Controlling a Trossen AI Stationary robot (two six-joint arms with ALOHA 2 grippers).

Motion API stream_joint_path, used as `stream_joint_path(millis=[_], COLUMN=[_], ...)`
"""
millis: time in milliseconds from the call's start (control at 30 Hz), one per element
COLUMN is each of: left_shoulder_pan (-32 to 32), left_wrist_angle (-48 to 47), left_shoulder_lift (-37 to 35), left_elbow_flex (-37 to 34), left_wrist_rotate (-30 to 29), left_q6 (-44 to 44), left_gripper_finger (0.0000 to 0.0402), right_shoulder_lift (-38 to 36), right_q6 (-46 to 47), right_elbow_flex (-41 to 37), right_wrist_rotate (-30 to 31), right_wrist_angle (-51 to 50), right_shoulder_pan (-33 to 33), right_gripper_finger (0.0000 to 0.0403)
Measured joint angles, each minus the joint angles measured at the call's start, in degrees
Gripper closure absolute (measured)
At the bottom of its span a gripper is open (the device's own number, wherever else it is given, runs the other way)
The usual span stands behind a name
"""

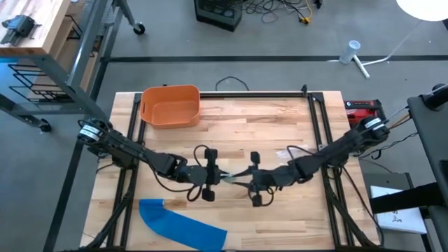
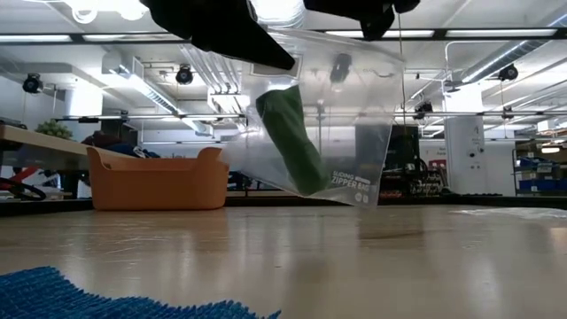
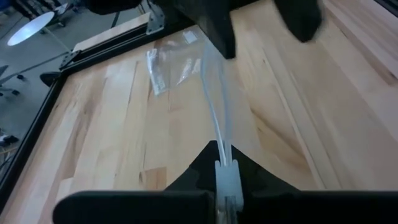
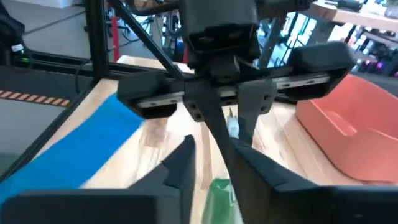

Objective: Roll bandage
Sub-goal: Close the transparent zip bag

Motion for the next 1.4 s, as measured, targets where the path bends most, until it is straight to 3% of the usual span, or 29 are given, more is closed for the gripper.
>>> stream_joint_path(millis=[267, 467, 633, 933, 1200, 1400], left_shoulder_pan=[-0.50, -0.57, -0.57, -0.57, -0.60, -0.99], left_wrist_angle=[-0.67, -0.69, -0.69, -0.71, -0.69, -0.75], left_shoulder_lift=[0.00, 0.00, 0.00, -0.02, -0.02, -0.02], left_elbow_flex=[0.00, 0.00, 0.00, 0.00, 0.00, 0.00], left_wrist_rotate=[0.02, 0.02, 0.02, 0.42, 8.81, 10.15], left_q6=[0.22, 0.41, 0.41, -0.14, 0.68, 0.76], left_gripper_finger=[0.0401, 0.0401, 0.0401, 0.0401, 0.0395, 0.0361], right_shoulder_lift=[0.77, 0.77, 1.53, 7.86, 8.00, 8.00], right_q6=[1.04, 6.21, 8.01, 2.44, 2.22, 1.89], right_elbow_flex=[2.69, 2.67, 2.65, 2.61, 2.58, 2.58], right_wrist_rotate=[5.43, 4.64, 4.30, 4.34, 8.50, 8.39], right_wrist_angle=[-8.47, -15.59, -14.39, -0.99, -0.25, -1.01], right_shoulder_pan=[0.43, 0.56, 0.68, 0.37, 0.37, 0.39], right_gripper_finger=[0.0228, 0.0216, 0.0218, 0.0267, 0.0345, 0.0397])
